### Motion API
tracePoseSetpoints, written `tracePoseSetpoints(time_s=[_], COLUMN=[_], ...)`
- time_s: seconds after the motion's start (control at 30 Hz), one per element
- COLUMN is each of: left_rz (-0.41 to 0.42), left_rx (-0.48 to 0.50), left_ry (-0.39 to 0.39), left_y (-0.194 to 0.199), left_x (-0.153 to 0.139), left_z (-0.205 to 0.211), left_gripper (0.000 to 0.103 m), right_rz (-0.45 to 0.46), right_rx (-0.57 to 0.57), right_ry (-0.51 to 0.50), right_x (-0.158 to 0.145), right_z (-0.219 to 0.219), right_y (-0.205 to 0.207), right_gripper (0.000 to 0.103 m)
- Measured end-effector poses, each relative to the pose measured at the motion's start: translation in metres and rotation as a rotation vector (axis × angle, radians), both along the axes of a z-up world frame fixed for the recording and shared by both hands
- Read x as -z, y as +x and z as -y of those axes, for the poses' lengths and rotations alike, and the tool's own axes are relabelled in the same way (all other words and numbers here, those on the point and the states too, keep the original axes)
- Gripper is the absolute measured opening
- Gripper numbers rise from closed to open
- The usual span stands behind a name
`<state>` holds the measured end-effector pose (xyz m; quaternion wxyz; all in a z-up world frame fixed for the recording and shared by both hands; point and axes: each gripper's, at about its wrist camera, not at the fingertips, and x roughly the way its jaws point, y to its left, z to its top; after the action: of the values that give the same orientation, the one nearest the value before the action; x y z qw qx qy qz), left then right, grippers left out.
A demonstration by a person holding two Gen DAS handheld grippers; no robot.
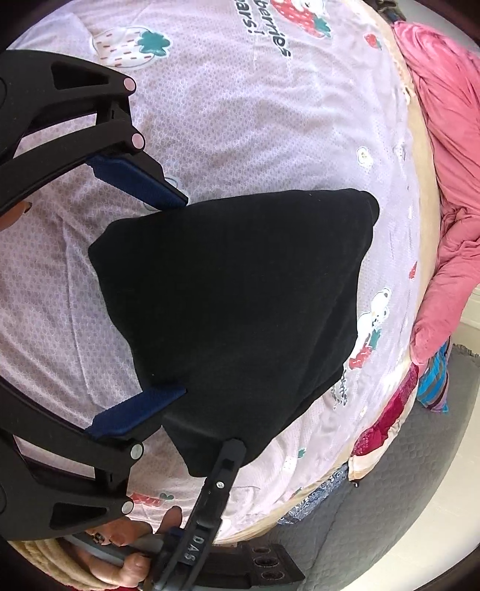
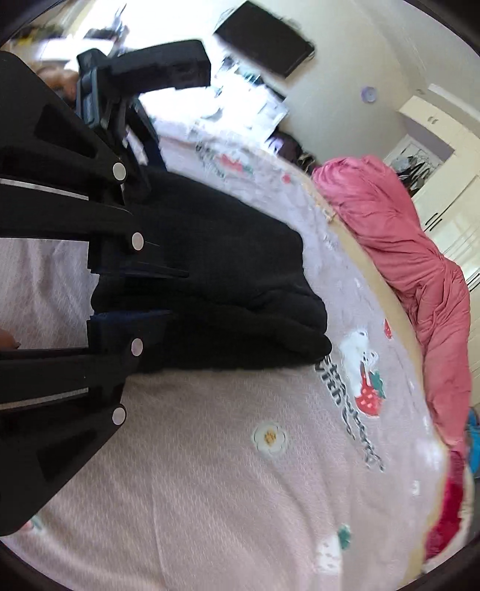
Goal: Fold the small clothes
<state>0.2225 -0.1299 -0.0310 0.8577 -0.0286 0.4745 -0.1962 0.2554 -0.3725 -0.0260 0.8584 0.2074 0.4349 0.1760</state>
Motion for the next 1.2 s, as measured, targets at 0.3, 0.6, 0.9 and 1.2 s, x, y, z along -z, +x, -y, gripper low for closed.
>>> tracePoseSetpoints(time_s=[0.3, 0.6, 0.9, 1.2], left_rz=[-0.015, 0.01, 0.079, 0.159], left_rx=[-0.007, 0.011, 0.021, -0.016], left_ry=[0.009, 0.009, -0.05, -0.06], left_y=[-0.003, -0.011, -0.032, -0.052], left_x=[0.003, -0.008, -0.034, -0.055], left_z=[-0.002, -0.006, -0.018, -0.035], left_gripper=[0.087, 0.087, 0.093, 0.094], right_rz=[-0.003, 0.166, 0.274, 0.34], right_rx=[0.067, 0.177, 0.22, 0.215], right_ry=[-0.215, -0.242, -0.217, -0.31], right_x=[0.008, -0.018, -0.043, -0.06], right_z=[-0.012, -0.005, -0.005, -0.027], right_y=[-0.012, -0.045, -0.094, -0.118], right_gripper=[0.058, 0.091, 0.099, 0.099])
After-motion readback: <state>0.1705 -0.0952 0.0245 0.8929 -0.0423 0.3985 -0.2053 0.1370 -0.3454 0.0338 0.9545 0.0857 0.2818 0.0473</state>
